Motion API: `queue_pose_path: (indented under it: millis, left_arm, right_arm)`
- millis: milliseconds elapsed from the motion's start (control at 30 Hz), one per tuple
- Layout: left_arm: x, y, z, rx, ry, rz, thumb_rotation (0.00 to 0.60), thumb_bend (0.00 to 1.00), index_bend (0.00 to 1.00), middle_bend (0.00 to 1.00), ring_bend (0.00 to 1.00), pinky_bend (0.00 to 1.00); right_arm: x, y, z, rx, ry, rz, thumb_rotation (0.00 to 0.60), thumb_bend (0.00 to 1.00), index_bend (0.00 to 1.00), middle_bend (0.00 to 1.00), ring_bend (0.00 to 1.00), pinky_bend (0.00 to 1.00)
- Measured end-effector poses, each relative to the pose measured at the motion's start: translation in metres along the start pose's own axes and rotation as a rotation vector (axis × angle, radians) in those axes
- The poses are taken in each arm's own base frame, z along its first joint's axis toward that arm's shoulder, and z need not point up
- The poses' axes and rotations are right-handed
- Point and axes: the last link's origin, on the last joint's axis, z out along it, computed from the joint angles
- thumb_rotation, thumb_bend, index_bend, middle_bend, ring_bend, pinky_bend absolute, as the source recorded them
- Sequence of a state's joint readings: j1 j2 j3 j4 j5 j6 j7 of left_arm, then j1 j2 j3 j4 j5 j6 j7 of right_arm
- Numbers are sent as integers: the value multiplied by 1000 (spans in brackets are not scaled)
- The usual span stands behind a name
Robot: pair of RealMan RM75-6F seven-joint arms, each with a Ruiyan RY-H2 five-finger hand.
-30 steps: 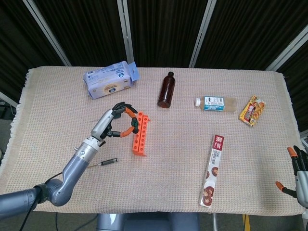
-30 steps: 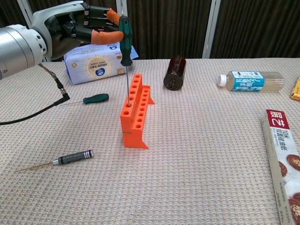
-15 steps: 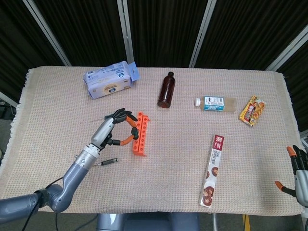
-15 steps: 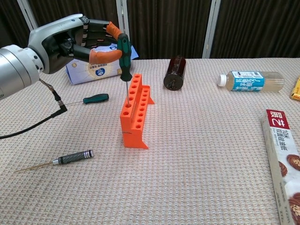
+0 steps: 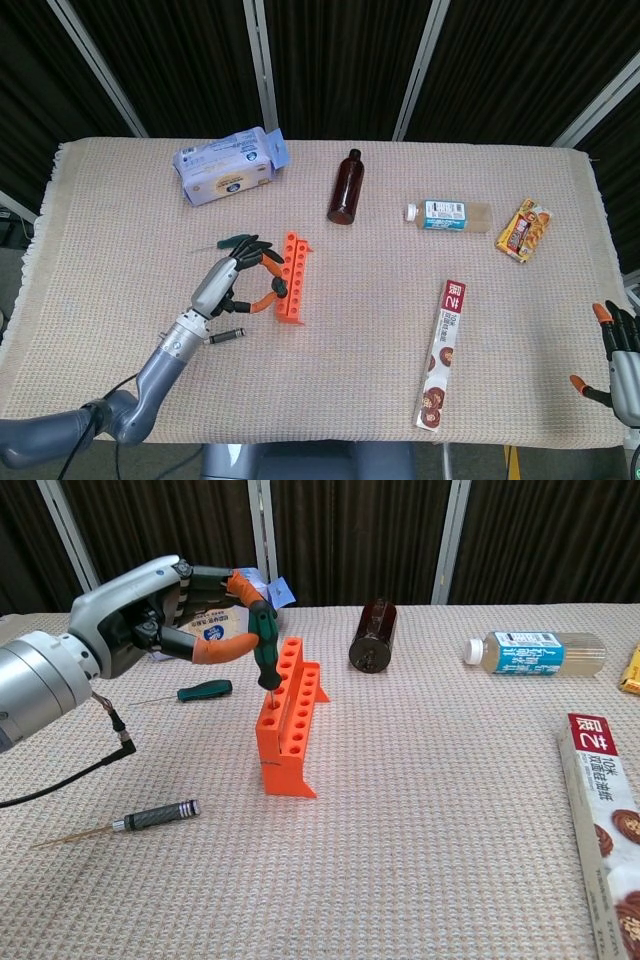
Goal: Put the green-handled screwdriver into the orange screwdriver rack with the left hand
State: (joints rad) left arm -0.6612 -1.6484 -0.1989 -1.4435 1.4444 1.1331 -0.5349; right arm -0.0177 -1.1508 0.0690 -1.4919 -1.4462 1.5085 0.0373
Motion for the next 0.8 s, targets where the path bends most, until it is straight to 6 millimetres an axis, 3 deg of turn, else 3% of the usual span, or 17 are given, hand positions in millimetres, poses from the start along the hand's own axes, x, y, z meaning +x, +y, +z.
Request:
queue_pose_path:
  millis: [600,733,800]
  left_arm:
    - [-9,-16,1,45,6,-28,600,661,702,297,120,0]
    - [-10,-17,0,52,-3,-26,600,626,566,228,46,0]
    - [-11,-18,-1,59,-17,-22,600,600,412,106,3,0]
  right_arm:
    - [-1,0,2,-8,-10,-5,600,0,0,0,0,9]
    - [-2,0,2,-9,-12,-5,600,0,0,0,0,9]
    - [-2,0,2,-9,-13,-5,600,0,0,0,0,9]
